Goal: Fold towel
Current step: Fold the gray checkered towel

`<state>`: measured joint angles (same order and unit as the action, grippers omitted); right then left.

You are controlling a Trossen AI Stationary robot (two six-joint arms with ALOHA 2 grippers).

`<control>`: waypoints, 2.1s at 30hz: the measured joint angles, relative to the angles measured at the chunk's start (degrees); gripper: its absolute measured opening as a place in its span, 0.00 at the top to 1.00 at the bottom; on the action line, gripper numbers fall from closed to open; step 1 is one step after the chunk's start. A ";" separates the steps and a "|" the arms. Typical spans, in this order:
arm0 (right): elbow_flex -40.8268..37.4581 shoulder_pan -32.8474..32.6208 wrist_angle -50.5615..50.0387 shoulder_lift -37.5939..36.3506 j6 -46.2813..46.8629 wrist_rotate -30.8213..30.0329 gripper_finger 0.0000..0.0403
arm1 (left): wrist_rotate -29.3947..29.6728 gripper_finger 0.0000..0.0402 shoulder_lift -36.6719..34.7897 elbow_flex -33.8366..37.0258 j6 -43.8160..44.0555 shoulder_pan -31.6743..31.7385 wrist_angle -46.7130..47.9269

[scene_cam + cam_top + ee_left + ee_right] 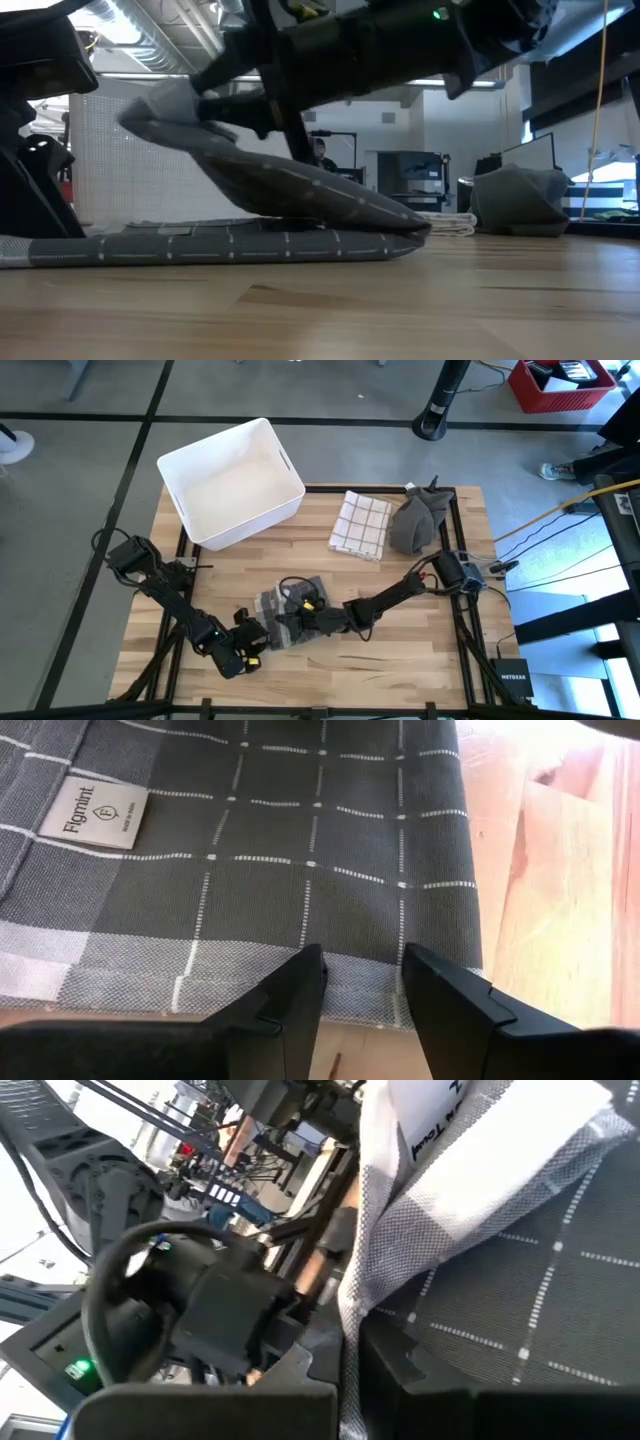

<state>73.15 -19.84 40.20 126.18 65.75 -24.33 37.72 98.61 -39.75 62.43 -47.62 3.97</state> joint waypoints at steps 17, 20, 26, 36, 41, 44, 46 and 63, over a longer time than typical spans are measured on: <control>2.95 -0.02 -4.09 1.20 0.05 -1.56 0.95 | 0.06 0.66 0.02 0.00 -0.35 -0.02 0.00; 5.66 0.02 -4.18 4.14 -0.19 -0.60 0.95 | 0.08 0.66 0.02 0.02 -0.35 -0.02 -0.04; 6.71 0.37 -4.94 6.53 1.61 0.75 0.95 | 0.07 0.66 0.04 0.02 -0.04 -0.02 -0.04; 6.72 0.37 -5.98 6.59 1.56 -0.60 0.95 | 0.05 0.66 0.04 0.00 -0.28 -0.02 -0.11; 6.72 0.39 -6.00 6.59 1.50 -0.62 0.84 | -3.63 0.66 -1.79 -0.26 -1.73 0.00 0.42; 6.72 0.39 -6.01 6.59 0.65 -0.64 0.74 | -8.94 0.66 -5.44 -0.33 -2.01 -0.05 2.21; 6.70 0.39 -5.92 6.59 -0.88 -0.62 0.68 | -11.89 0.66 -8.69 -0.37 -1.57 -0.20 5.31; 6.74 0.99 -31.43 -4.58 -41.76 15.84 0.57 | 6.48 0.66 -17.44 2.71 -2.93 2.89 8.38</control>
<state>79.90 -18.85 8.77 121.60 23.99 -8.49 44.20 81.17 -37.04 59.51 -44.73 12.34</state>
